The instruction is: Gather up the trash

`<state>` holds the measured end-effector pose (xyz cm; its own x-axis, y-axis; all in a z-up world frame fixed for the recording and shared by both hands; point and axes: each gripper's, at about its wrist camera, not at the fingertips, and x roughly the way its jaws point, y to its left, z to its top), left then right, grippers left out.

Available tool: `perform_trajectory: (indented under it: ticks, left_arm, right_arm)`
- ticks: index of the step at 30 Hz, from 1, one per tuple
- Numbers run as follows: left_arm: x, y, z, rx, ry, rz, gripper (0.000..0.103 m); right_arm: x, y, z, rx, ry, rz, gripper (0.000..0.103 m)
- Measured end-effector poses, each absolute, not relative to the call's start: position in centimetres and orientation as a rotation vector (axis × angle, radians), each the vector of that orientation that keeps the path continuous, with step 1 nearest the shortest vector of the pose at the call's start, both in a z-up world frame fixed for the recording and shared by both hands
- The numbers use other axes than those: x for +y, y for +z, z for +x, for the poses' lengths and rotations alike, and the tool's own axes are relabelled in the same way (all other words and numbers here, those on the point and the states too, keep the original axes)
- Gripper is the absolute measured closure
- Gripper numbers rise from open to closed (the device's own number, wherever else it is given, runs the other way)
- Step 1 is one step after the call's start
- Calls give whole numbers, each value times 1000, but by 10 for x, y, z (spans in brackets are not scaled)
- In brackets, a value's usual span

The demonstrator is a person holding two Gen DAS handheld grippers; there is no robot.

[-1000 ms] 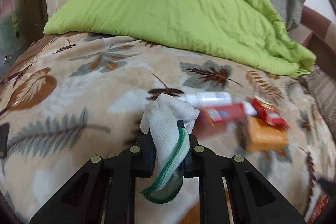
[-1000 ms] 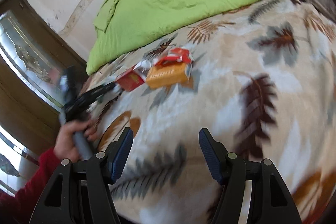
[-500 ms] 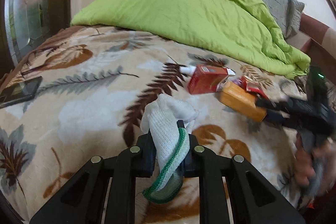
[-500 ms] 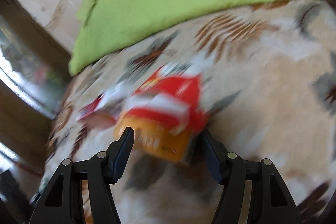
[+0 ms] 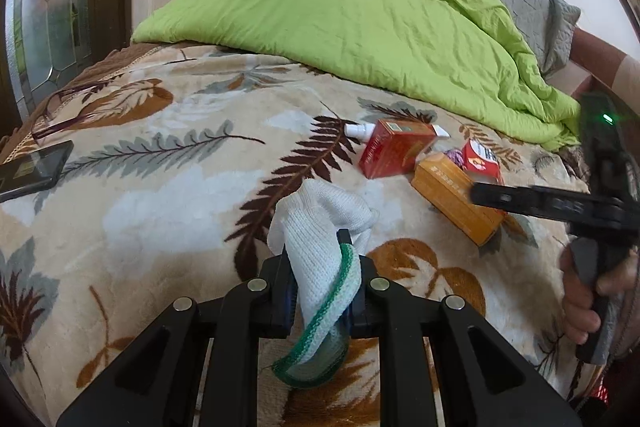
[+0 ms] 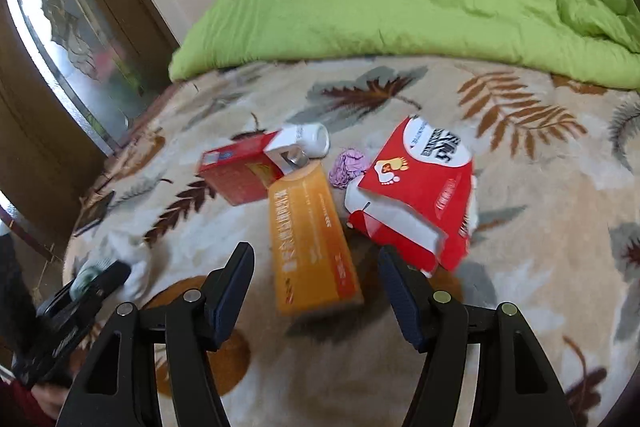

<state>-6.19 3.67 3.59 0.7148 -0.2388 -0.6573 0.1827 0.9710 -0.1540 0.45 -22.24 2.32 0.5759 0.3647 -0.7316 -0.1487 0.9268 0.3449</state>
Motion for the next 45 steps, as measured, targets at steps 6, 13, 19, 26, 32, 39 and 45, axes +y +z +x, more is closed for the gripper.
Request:
perform_trajectory:
  ticks: [6,13,19,26,32,39,45]
  left_arm:
    - [31,34,-65,737,-254,-56,87]
    - [20,35,-73,715,-275,-7,87]
    - [4,44,-96,653,-292,70,87]
    - [-7,57,-138,600,-317,118,86]
    - [-8,62,-174,556,-325,144,87]
    - [-7,62,-172,553,-312,135,86]
    - [-8,56,-167,567,-284,147,86]
  right_arm:
    - [-192,5,15,935,245,174,47]
    - [-191,21,-42,840,179,161,48]
    - [-191,43,-106,759,139,218,48]
    - [-207,58,-164,667,91,278,48]
    - [-223,66,-202,614,70,349,48]
    - [-228,64,-206,628,70,379,48]
    - [-228,63,-206,631,69,377,48]
